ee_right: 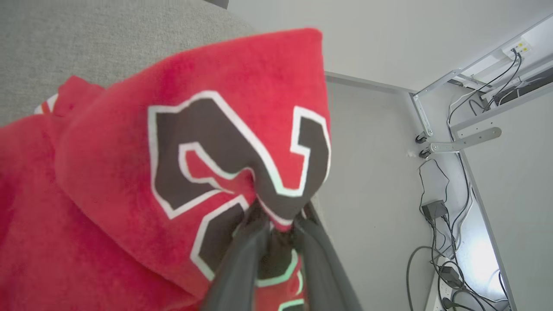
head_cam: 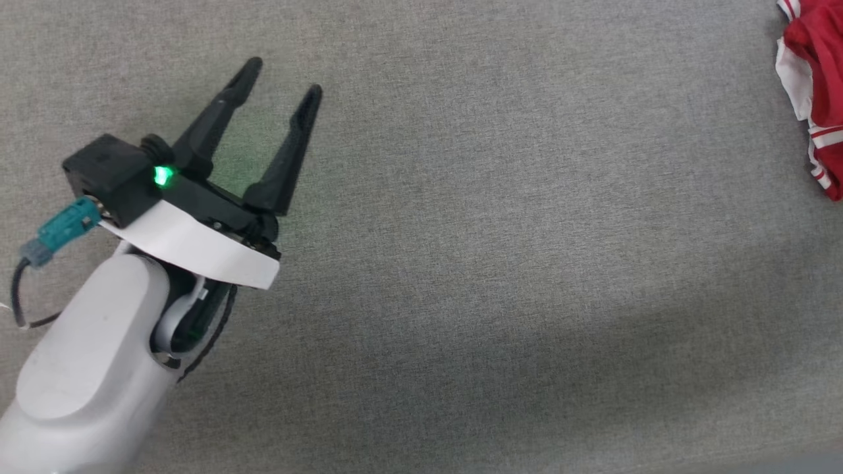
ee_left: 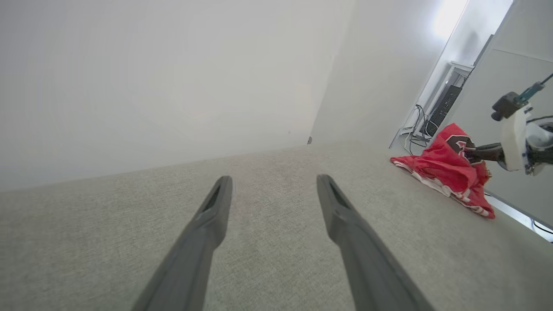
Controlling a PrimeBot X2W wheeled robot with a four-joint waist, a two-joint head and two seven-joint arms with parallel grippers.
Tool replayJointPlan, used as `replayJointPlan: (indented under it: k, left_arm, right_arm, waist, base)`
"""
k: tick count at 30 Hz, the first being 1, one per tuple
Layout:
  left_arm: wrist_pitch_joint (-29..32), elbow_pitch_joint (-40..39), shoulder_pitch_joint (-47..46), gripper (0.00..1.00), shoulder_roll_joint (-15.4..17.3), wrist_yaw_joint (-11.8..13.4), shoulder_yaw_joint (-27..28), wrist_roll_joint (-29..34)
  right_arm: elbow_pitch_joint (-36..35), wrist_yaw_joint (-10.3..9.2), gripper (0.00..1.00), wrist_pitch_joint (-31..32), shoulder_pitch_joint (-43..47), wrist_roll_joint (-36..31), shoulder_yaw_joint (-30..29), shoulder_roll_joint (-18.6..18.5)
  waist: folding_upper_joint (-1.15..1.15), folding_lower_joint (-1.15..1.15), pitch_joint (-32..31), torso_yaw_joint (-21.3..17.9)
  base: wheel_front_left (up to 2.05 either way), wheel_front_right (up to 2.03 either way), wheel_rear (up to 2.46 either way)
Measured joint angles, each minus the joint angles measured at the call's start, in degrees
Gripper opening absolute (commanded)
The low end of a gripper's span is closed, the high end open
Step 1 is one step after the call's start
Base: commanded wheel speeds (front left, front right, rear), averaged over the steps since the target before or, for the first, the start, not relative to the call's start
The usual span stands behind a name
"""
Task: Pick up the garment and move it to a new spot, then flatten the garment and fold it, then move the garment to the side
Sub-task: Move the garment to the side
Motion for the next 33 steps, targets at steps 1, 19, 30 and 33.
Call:
replayJointPlan:
  k: [1,19,30,33]
  left_arm:
    - [0.0,0.0,0.0,1.00,0.0,0.0,0.5,-0.2]
    - [0.0,0.6,8.4,1.00,0.2,0.0,12.4,0.4]
    - [0.0,0.5,17.0,1.00,-3.5,0.0,22.2,3.6]
    - [0.0,0.4,19.5,1.00,-4.4,0.0,24.4,4.6]
  right_arm:
    - [0.5,0.00,1.00,-0.3,-0.3,-0.6,-0.8,0.2]
    - [1.6,0.00,1.00,-10.1,-0.8,-2.3,-7.1,4.4]
    - [-1.5,0.00,1.00,-19.5,4.7,-1.5,-7.3,12.0]
    - [-2.5,-0.01,1.00,-21.2,7.3,0.0,-5.9,13.8]
  waist:
    - [0.00,0.00,0.0,0.1]
    - [0.00,0.00,-4.9,-0.1]
    - [0.00,0.00,-11.3,0.5]
    - [0.00,0.00,-13.5,0.9]
  base:
    - [0.00,0.00,0.00]
    - [0.00,0.00,0.00]
    - [0.00,0.00,0.00]
    - [0.00,0.00,0.00]
